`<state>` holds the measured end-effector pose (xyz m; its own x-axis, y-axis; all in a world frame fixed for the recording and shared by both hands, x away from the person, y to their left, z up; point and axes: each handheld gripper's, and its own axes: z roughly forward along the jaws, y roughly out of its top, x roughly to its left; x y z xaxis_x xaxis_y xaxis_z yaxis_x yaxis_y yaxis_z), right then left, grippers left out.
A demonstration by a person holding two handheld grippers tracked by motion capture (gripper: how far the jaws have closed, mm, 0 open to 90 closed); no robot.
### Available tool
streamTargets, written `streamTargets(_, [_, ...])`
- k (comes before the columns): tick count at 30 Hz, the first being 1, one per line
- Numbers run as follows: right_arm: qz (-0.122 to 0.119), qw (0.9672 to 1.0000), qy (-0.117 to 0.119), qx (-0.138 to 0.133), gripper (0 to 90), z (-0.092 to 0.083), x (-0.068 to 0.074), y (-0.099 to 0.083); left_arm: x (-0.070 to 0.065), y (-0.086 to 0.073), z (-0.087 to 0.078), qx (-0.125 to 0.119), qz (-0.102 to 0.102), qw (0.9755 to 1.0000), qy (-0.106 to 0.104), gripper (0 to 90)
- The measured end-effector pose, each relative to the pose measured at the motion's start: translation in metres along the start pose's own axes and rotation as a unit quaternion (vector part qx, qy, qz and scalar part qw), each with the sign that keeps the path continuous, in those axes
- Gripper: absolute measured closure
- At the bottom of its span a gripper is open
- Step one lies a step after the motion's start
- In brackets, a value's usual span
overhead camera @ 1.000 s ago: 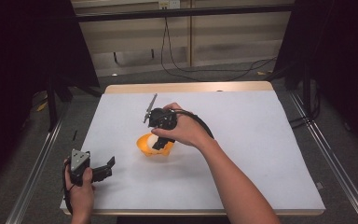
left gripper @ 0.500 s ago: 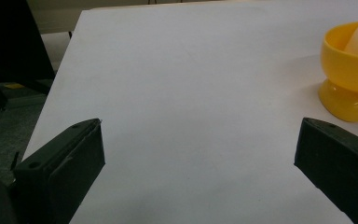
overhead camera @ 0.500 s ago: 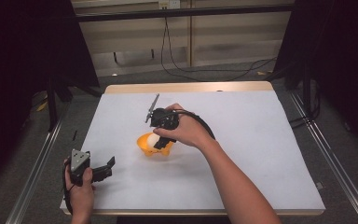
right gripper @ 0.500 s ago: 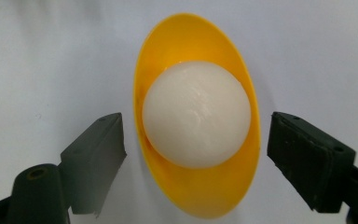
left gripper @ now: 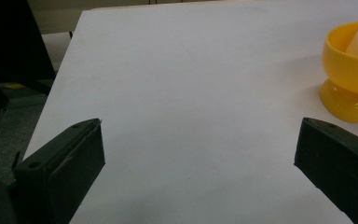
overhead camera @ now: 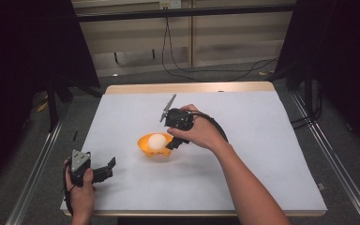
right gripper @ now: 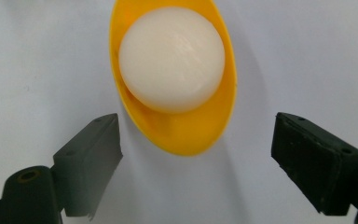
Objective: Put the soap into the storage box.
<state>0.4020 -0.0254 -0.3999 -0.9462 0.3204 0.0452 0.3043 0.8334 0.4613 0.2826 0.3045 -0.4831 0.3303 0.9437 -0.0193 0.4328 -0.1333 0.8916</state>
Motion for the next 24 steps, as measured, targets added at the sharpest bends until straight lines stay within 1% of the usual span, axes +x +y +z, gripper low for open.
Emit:
streamTargets(1, [0.003,1.0000,-0.002,0.000,15.1,-0.001,-0.001,-0.003,0.000,0.000,0.000,0.000,0.001,1.0000,-0.001,1.3])
streamTargets(3, [0.002,1.0000,-0.004,-0.002,14.9,-0.004,-0.003,-0.008,0.000,0.000,0.000,0.000,0.001,1.0000,-0.001,1.3])
streamTargets(4, [0.007,1.0000,-0.004,-0.003,14.9,-0.005,-0.003,-0.011,0.000,0.000,0.000,0.000,0.001,1.0000,0.000,1.4])
streamTargets(6, [0.008,0.9999,-0.006,-0.007,14.8,-0.007,-0.005,-0.016,0.000,0.000,0.000,0.000,0.001,1.0000,0.000,1.4])
streamTargets(8, [0.017,0.9998,-0.009,-0.007,14.7,-0.010,-0.006,-0.022,0.000,0.000,0.000,0.000,0.001,1.0000,0.001,1.3])
streamTargets(9, [0.015,0.9998,-0.010,-0.006,14.6,-0.011,-0.007,-0.024,0.000,0.000,0.000,0.000,0.001,1.0000,0.001,1.3])
streamTargets(11, [0.022,0.9997,-0.011,-0.009,14.5,-0.014,-0.008,-0.030,0.000,0.000,0.000,-0.001,0.001,1.0000,0.001,1.3])
streamTargets(12, [0.027,0.9995,-0.013,-0.011,14.5,-0.014,-0.007,-0.032,0.000,0.000,0.000,0.000,0.001,1.0000,0.000,1.4])
streamTargets(14, [0.025,0.9995,-0.014,-0.012,14.4,-0.016,-0.009,-0.038,0.000,0.000,0.000,-0.001,0.002,1.0000,0.000,1.3])
streamTargets(24, [0.044,0.9987,-0.018,-0.021,13.9,-0.022,-0.012,-0.065,-0.001,0.000,0.000,-0.002,0.003,1.0000,0.002,1.4])
